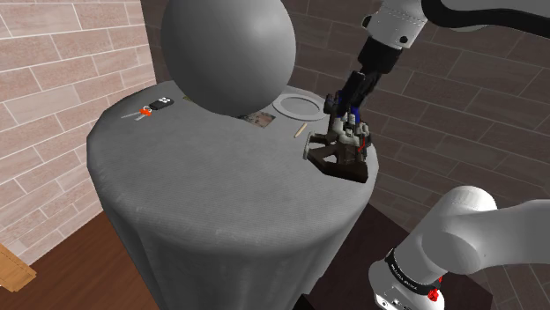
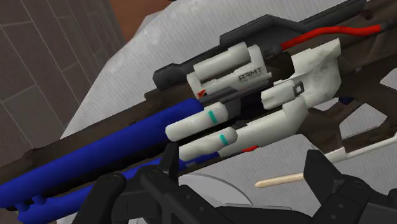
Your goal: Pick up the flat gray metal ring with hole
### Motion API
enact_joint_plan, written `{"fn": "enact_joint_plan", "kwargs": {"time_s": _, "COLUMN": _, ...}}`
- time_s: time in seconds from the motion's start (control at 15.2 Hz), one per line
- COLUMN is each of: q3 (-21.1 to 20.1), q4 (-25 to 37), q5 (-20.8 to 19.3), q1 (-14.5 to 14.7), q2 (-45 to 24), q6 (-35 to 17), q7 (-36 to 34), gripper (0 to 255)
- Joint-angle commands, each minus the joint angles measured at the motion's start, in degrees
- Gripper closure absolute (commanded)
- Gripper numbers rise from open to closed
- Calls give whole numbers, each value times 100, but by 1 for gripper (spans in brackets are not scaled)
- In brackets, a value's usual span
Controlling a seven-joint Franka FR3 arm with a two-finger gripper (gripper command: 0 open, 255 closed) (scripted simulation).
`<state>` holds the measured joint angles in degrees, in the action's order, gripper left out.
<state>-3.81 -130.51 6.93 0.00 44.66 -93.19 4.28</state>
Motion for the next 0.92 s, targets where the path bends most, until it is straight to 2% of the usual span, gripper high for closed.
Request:
{"fn": "enact_joint_plan", "kwargs": {"time_s": 0.0, "q3": 0, "q4": 0, "q5": 0, "q1": 0, "q2": 0, "q6": 0, "q7": 0, "gripper": 0}}
{"fn": "enact_joint_plan", "kwargs": {"time_s": 0.4, "q3": -492, "q4": 1022, "q5": -46, "q1": -189, "q2": -1533, "q6": -246, "q7": -840, "gripper": 0}}
{"fn": "enact_joint_plan", "kwargs": {"time_s": 0.86, "q3": -927, "q4": 2594, "q5": -395, "q1": -350, "q2": -3404, "q6": -171, "q7": -1882, "gripper": 0}}
